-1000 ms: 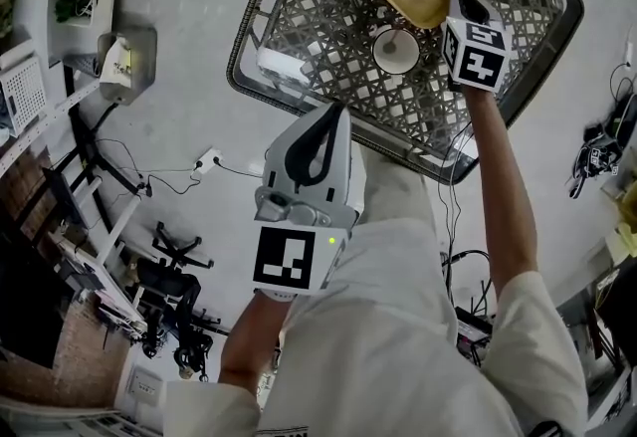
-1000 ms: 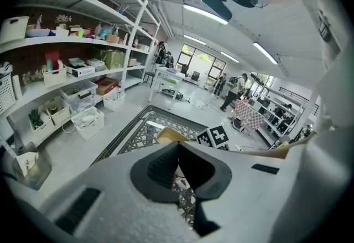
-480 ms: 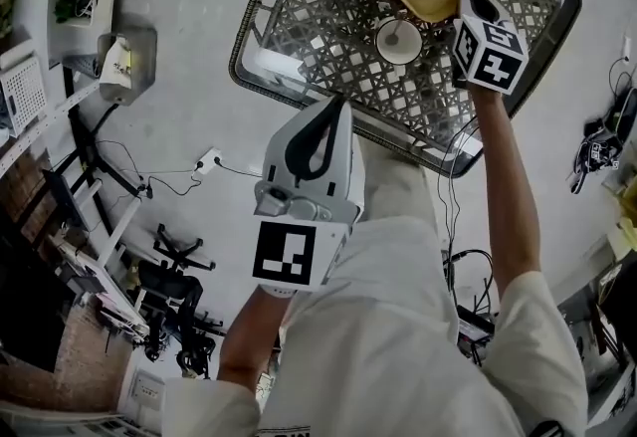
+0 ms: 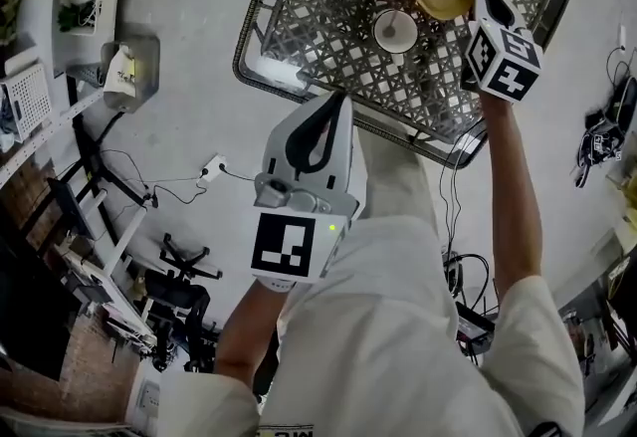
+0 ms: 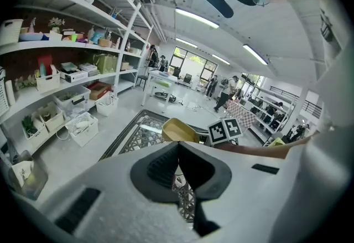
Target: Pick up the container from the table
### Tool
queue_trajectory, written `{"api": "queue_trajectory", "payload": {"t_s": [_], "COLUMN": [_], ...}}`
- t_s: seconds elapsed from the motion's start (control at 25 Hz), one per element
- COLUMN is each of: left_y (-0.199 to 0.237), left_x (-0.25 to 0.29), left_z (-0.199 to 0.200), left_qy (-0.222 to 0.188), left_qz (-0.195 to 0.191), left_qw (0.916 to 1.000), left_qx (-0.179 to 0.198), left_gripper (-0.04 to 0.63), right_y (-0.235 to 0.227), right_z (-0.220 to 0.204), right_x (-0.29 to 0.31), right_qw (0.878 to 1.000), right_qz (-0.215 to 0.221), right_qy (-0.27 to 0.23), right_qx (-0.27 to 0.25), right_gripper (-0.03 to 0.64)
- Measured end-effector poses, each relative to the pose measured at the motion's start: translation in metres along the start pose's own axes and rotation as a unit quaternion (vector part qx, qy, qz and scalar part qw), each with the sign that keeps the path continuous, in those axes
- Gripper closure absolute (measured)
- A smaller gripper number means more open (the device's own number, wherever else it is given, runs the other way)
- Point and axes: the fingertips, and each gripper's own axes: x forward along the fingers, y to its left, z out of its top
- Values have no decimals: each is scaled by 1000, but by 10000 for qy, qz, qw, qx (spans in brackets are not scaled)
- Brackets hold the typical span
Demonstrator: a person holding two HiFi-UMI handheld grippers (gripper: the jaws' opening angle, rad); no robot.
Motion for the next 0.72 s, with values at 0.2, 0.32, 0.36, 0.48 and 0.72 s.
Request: {"api": "queue_trajectory", "payload": {"t_s": [0.2,0.32,0.36,0.48,0.72], "left_y": [-8,-15,-17,-21,-27], "left_x": [-11,-22,-25,-37,-59], "left_z": [10,16,18,26,43], "left_qy": [-121,-169,-189,-319,-585], "left_qz": [-84,-126,-134,-139,-108], "left_qw": [9998,9995,9994,9987,9970], "left_qx": [155,225,247,375,498], "left_gripper": [571,571,571,571,571], "right_y": [-4,-3,-2,2,13], "right_z": [18,29,33,44,62], "right_x": [-32,-58,-66,-92,-139], "right_qw": [9996,9991,9990,9983,9970], "right_qz": [-81,-92,-83,-52,-25], "right_qy": [-274,-406,-446,-576,-768], "right_qx": [-1,1,-8,-57,-7], "right_gripper": [591,591,591,591,591]}}
